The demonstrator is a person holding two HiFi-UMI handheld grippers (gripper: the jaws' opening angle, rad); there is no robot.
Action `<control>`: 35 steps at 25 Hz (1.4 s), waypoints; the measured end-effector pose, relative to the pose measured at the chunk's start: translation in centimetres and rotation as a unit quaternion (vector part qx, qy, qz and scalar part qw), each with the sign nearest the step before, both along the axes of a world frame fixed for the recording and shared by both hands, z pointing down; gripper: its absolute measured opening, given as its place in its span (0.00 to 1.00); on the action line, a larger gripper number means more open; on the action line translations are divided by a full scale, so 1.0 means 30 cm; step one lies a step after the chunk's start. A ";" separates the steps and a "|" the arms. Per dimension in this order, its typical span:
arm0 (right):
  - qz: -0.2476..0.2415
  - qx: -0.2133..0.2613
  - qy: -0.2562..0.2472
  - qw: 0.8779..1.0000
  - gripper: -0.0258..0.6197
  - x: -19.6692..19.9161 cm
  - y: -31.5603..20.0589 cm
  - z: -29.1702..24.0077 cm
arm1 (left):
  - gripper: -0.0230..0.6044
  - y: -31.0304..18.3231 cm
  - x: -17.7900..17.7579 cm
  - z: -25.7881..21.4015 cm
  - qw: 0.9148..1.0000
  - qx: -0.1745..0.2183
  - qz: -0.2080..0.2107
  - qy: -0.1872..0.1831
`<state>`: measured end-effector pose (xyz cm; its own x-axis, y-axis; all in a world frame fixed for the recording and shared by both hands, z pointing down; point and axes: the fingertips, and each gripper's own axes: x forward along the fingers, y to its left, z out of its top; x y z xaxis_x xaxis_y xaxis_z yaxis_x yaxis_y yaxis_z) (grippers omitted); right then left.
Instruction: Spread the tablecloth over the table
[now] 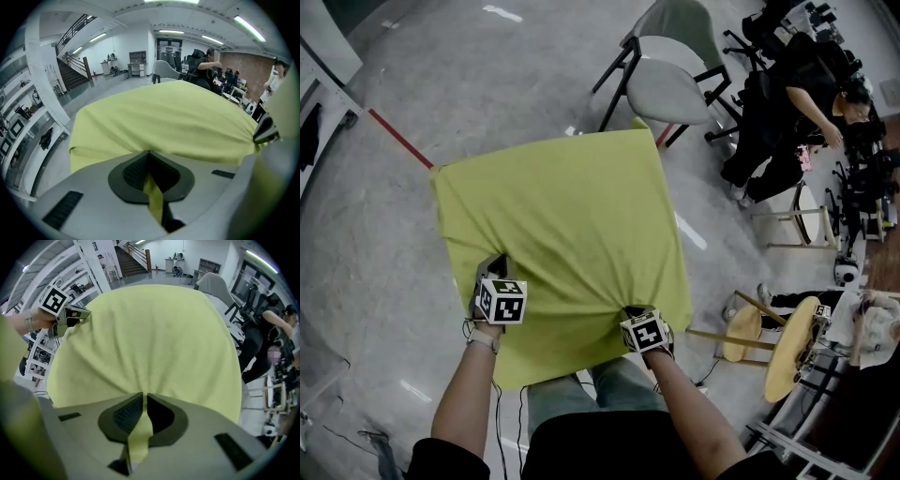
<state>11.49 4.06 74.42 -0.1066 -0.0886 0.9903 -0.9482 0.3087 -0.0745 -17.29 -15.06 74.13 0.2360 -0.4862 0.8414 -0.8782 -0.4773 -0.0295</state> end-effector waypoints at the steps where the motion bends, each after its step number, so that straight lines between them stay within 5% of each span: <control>1: 0.000 0.000 0.001 1.000 0.10 0.015 0.009 0.001 | 0.04 0.009 0.013 -0.001 1.000 0.000 0.001 0.000; 23: 0.001 -0.005 -0.008 1.000 0.10 0.221 0.169 0.010 | 0.04 0.220 0.186 0.010 1.000 -0.023 -0.007 -0.004; 35: -0.047 0.038 -0.044 0.997 0.10 0.092 0.035 -0.035 | 0.20 0.356 0.027 -0.015 0.997 -0.050 -0.057 -0.015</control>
